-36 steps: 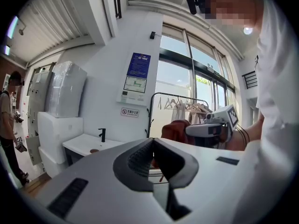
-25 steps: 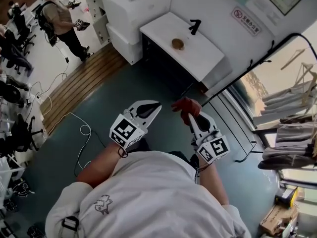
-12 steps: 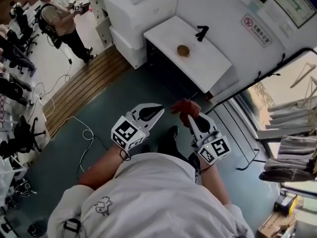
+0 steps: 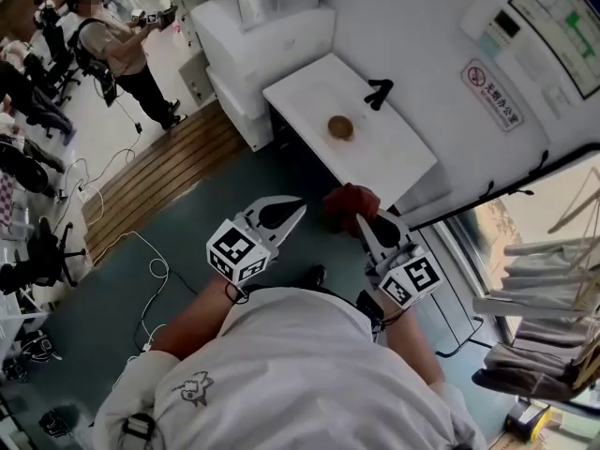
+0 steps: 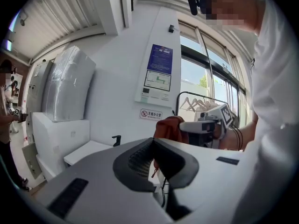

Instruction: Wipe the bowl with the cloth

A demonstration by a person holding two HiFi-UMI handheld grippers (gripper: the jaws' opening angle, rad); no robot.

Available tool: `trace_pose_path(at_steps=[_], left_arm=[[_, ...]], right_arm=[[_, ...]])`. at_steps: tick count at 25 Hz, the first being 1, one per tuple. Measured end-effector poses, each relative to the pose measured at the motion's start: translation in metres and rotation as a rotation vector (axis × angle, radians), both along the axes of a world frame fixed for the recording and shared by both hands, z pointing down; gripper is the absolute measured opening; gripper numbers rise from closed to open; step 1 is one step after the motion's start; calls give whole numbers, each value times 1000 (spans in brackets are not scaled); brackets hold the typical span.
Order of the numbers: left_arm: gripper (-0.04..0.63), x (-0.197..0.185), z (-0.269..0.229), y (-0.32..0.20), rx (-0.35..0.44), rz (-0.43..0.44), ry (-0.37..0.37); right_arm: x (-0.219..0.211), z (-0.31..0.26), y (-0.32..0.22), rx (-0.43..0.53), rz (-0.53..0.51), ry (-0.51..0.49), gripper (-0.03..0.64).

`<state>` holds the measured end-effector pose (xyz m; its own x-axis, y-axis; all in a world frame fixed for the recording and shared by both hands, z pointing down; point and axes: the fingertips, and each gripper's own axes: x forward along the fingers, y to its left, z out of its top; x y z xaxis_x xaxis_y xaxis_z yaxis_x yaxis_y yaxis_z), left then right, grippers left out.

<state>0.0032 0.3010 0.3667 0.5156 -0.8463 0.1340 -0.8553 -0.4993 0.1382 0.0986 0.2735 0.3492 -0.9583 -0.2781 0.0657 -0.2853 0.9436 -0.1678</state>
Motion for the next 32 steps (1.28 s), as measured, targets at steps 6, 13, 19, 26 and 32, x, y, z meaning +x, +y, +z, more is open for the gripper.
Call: trace_pose_path(at_steps=[6, 13, 19, 26, 32], left_arm=[[14, -6, 3, -53, -16, -49, -3], [14, -33, 8, -112, -26, -31, 36], [14, -69, -3, -172, -1, 68, 57], [14, -127, -17, -223, 18, 210, 37], [14, -170, -3, -258, -28, 243, 18]], right_arm=[[-2, 2, -65, -28, -31, -17, 52], [-25, 6, -119, -60, 4, -40, 52], [-64, 6, -166, -63, 78, -28, 52], [-127, 2, -211, -65, 182, -33, 52], [-164, 15, -236, -77, 264, -14, 52]])
